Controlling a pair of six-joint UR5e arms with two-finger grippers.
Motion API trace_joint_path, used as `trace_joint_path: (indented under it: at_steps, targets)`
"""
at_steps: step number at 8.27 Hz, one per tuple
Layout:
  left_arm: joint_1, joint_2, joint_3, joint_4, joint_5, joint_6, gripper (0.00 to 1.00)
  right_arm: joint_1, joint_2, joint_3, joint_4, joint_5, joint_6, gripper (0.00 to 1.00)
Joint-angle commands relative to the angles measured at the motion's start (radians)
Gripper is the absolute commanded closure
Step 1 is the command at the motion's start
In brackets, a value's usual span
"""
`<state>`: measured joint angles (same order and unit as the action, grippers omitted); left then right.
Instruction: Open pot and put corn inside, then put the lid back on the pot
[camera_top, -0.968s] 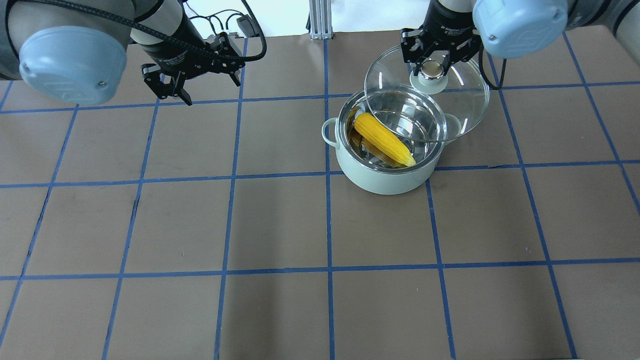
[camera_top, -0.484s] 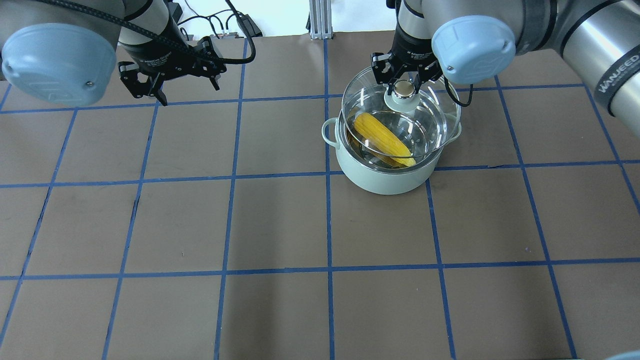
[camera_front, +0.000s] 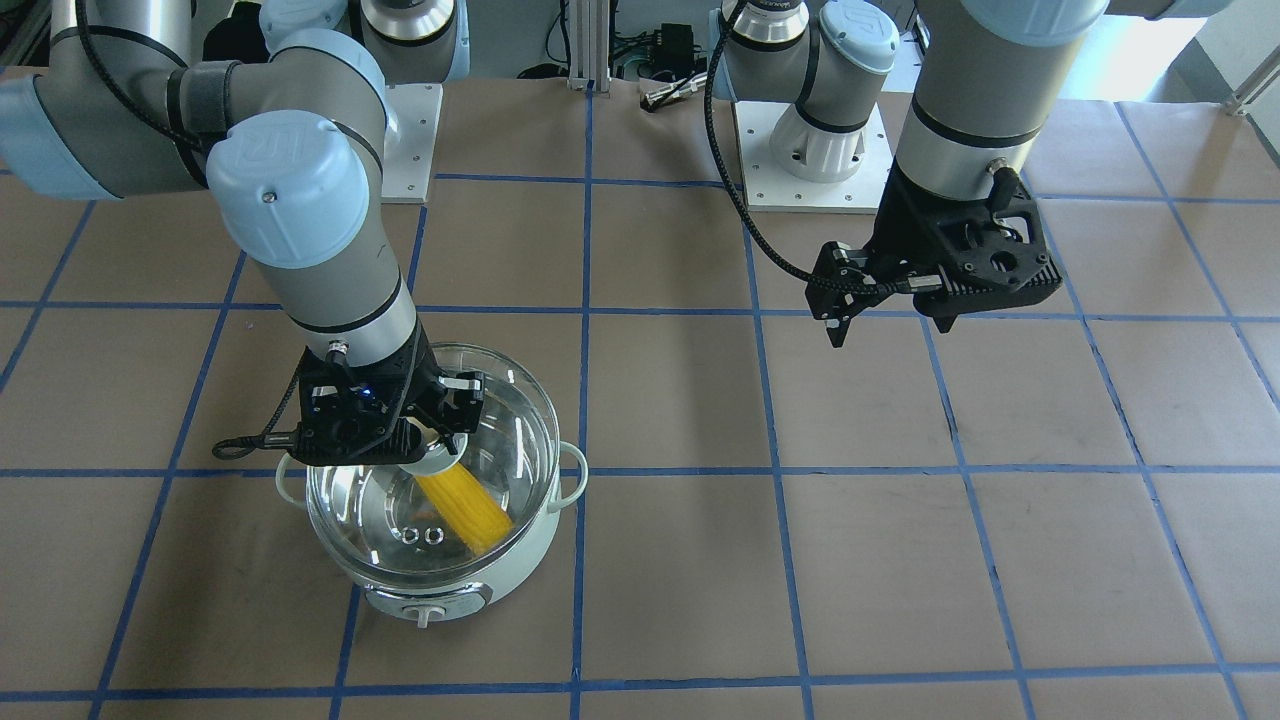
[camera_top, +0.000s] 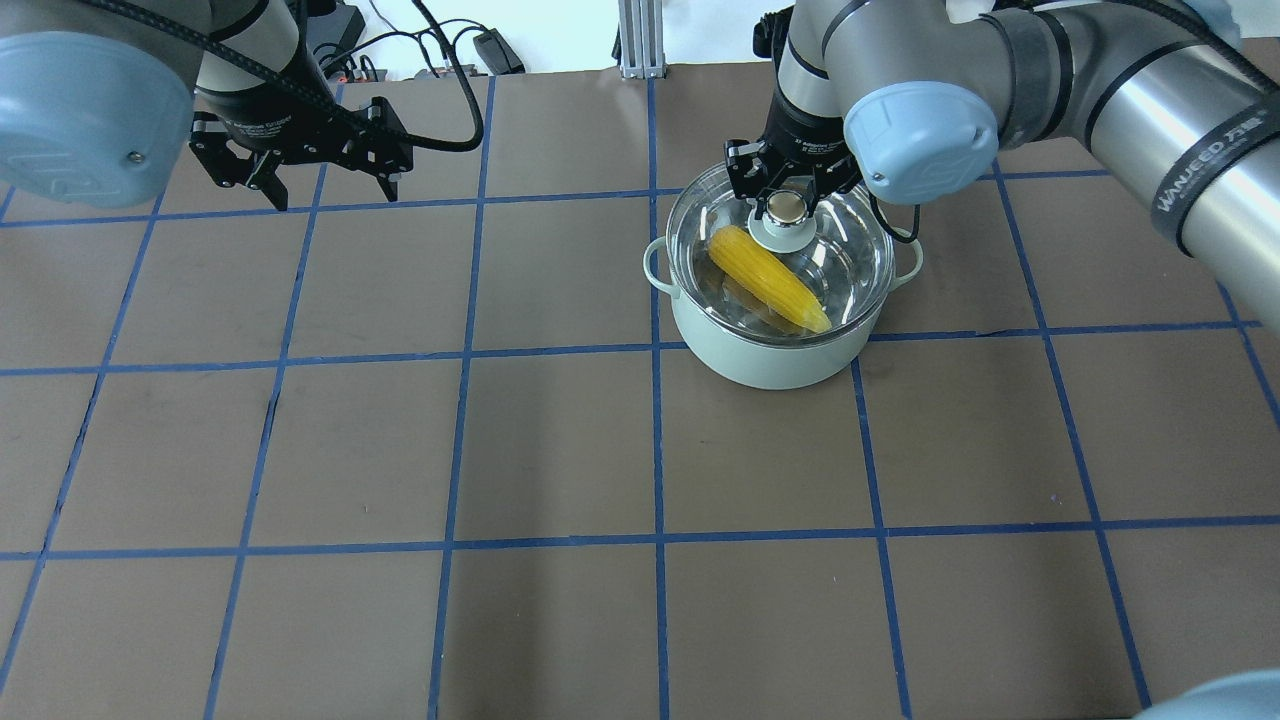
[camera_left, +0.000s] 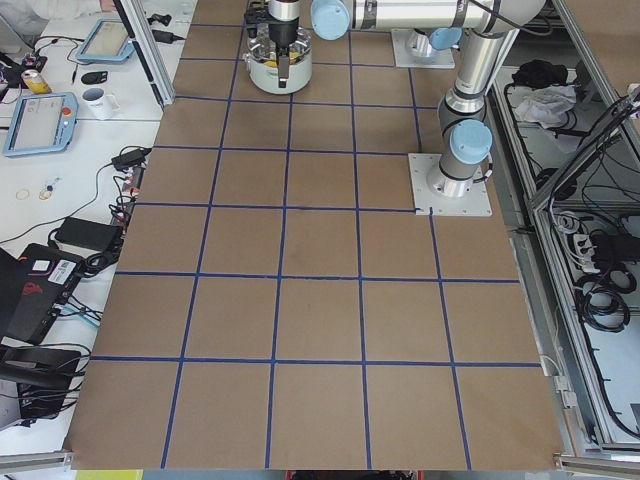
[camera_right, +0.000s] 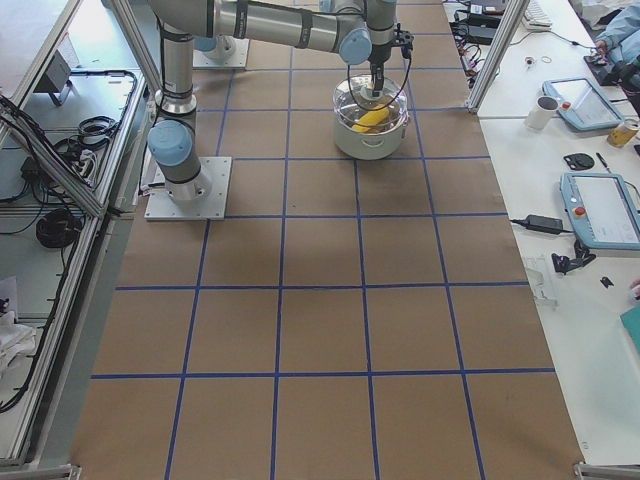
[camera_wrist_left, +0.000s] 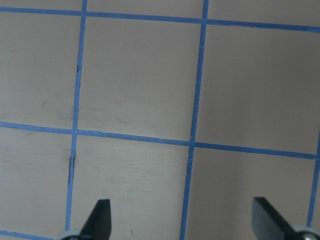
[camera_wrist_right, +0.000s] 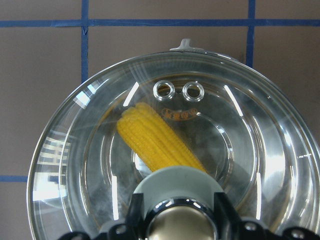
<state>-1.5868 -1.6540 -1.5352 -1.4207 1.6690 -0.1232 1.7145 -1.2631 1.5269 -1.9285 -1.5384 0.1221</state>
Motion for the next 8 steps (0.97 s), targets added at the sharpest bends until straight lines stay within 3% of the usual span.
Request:
trace_joint_path:
  at_steps: [1, 8]
  targets:
    - [0.010, -0.015, 0.000, 0.000, -0.008, 0.019, 0.00, -0.003, 0.013, 0.010, -0.017, -0.008, -0.068, 0.83]
    - [0.010, -0.007, -0.003, 0.006, -0.009, 0.017, 0.00, -0.007, 0.019, 0.015, -0.017, -0.008, -0.061, 0.82]
